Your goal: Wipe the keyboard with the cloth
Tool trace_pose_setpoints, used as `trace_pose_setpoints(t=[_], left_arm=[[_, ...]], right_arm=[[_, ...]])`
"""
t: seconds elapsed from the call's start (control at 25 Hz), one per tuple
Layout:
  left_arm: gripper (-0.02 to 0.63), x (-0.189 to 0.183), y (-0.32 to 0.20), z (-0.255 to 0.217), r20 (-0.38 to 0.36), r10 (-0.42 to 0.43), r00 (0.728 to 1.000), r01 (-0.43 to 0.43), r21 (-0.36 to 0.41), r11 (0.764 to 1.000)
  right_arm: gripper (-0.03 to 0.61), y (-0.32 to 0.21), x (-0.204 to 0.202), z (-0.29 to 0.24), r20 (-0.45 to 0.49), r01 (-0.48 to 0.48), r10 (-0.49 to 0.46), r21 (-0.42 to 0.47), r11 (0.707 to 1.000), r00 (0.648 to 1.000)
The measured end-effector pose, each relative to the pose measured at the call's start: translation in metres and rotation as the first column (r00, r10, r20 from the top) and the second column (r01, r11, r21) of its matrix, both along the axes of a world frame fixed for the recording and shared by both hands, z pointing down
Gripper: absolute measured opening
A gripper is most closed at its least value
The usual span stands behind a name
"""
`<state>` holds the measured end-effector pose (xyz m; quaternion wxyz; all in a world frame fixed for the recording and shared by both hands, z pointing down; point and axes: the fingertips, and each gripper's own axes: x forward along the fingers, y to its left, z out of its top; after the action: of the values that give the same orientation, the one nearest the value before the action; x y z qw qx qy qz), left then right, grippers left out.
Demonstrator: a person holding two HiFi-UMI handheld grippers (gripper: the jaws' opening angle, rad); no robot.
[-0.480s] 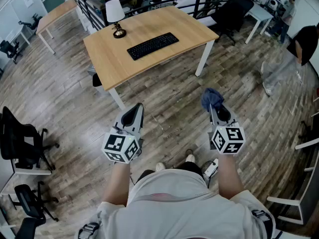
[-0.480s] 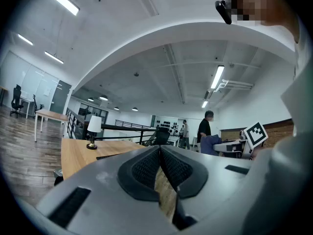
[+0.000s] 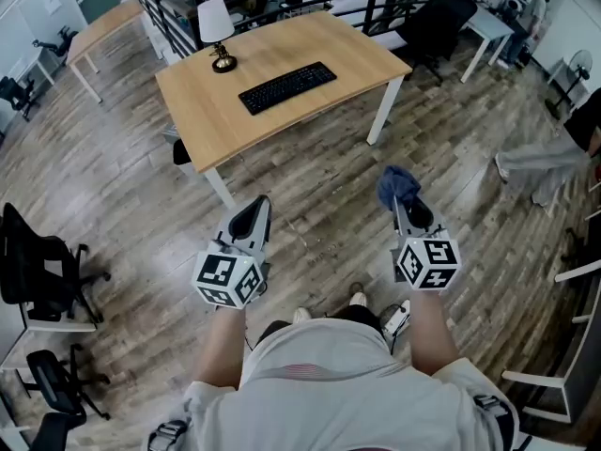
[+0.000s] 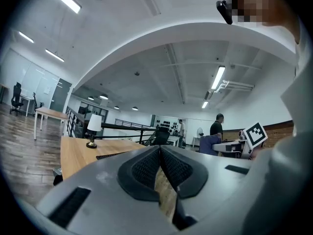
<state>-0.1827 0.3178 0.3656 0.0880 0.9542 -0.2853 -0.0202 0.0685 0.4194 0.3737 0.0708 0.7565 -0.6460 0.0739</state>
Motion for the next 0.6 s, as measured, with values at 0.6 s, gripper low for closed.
trace_pose_setpoints(t=[0.6], left_arm=[[0.015, -0.004, -0.031, 0.006, -0.007, -0.001, 1.000, 0.001, -0.018, 1.000]], right_arm=[[0.129, -0.031, 0.001, -0.001, 0.052, -0.012, 0.010, 0.027, 1.000, 0.999]])
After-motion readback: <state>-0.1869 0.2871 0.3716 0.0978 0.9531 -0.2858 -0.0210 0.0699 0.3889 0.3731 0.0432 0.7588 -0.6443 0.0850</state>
